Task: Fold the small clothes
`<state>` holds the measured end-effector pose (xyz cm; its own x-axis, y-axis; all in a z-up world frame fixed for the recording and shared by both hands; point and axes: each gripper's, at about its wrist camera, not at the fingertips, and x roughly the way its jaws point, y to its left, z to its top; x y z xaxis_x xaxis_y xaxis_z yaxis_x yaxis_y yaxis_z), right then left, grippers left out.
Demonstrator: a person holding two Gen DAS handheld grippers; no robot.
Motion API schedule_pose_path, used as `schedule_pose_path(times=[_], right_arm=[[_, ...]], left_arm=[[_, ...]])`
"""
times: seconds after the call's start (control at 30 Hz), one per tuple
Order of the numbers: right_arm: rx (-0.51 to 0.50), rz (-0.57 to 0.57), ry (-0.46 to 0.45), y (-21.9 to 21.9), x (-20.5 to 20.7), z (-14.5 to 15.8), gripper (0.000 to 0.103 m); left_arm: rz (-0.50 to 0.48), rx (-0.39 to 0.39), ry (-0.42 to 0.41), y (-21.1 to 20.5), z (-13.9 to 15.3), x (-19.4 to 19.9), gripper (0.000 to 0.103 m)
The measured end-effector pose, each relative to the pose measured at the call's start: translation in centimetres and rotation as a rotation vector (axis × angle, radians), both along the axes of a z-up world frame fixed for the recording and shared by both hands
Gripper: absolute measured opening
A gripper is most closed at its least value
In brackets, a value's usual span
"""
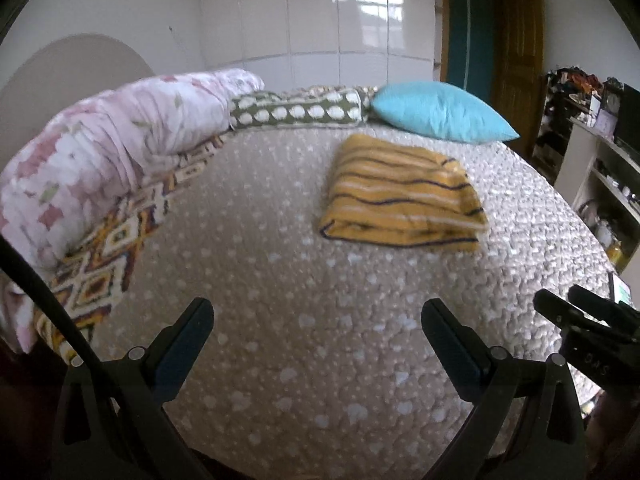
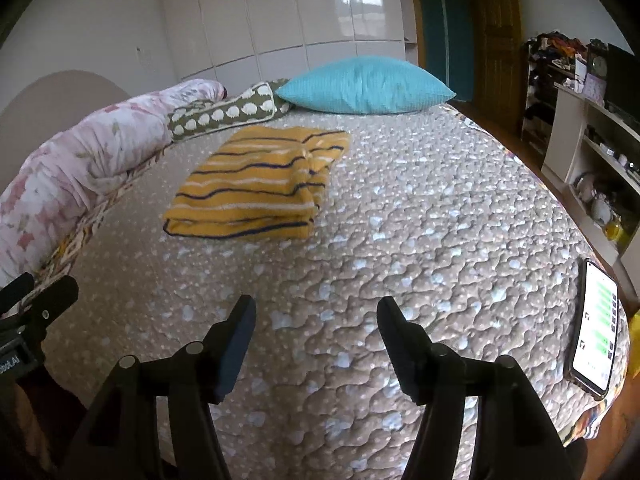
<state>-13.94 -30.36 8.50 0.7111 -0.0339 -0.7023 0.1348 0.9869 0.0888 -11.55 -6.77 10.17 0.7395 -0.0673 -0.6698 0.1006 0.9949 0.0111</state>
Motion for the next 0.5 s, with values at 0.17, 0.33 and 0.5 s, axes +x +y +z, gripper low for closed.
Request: schedule_pose_path(times=[0.17,0.33,0.5], right_arm=[[-0.011,-0.002,0.007,0.2,0.1,-0.2,0.071],[-0.012,-0.007,0.021,0.0,0.3,-0.8,0.071],[-0.011,-0.011,0.036,-0.1,0.5,-1.1,0.072]], left_arm=[[0.003,0.006,0.046,-0.2,-0.8,0.4,0.103],[0.003,0.005,0.068,-0.3,-1.3,0.5,0.103],[0.004,0.006,0.085,-0.4,-1.6,0.7,0.103]])
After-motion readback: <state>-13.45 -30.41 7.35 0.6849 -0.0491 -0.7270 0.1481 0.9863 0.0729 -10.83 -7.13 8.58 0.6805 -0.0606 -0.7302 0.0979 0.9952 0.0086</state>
